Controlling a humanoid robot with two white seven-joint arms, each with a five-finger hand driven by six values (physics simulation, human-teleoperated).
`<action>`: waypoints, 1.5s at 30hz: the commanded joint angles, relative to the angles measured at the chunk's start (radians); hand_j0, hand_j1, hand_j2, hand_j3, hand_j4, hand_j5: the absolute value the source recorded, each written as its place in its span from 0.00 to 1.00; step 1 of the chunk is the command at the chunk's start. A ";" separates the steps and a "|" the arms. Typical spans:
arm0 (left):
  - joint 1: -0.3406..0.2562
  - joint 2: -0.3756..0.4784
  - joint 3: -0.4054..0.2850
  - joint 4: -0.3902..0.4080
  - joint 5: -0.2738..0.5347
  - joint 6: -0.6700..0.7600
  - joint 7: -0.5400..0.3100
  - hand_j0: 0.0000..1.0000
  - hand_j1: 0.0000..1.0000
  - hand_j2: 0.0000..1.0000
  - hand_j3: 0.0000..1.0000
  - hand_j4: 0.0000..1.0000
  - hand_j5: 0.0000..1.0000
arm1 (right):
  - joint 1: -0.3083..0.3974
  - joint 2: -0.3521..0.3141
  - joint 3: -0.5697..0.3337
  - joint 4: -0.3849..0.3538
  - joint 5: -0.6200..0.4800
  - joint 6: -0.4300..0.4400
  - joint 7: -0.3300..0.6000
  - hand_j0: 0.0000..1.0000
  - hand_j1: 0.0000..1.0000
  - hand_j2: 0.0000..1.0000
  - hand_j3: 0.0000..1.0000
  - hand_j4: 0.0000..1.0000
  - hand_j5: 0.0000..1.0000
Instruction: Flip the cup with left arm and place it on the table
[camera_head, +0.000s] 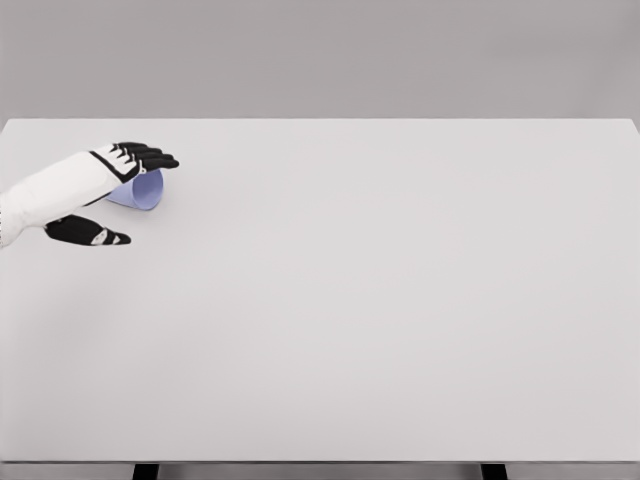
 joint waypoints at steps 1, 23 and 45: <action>0.000 -0.005 -0.011 -0.005 0.004 0.006 -0.002 1.00 1.00 1.00 1.00 1.00 1.00 | 0.000 0.000 -0.001 -0.003 0.000 0.000 -0.001 1.00 1.00 1.00 1.00 1.00 1.00; -0.472 0.199 -0.477 0.334 0.259 0.175 -0.130 1.00 1.00 1.00 1.00 1.00 1.00 | 0.002 0.000 0.004 0.003 0.000 0.001 0.000 1.00 1.00 1.00 1.00 1.00 1.00; -0.457 0.087 -0.540 0.276 -0.017 0.346 0.039 1.00 1.00 1.00 1.00 1.00 1.00 | 0.002 0.000 0.004 0.003 0.000 0.001 0.000 1.00 1.00 1.00 1.00 1.00 1.00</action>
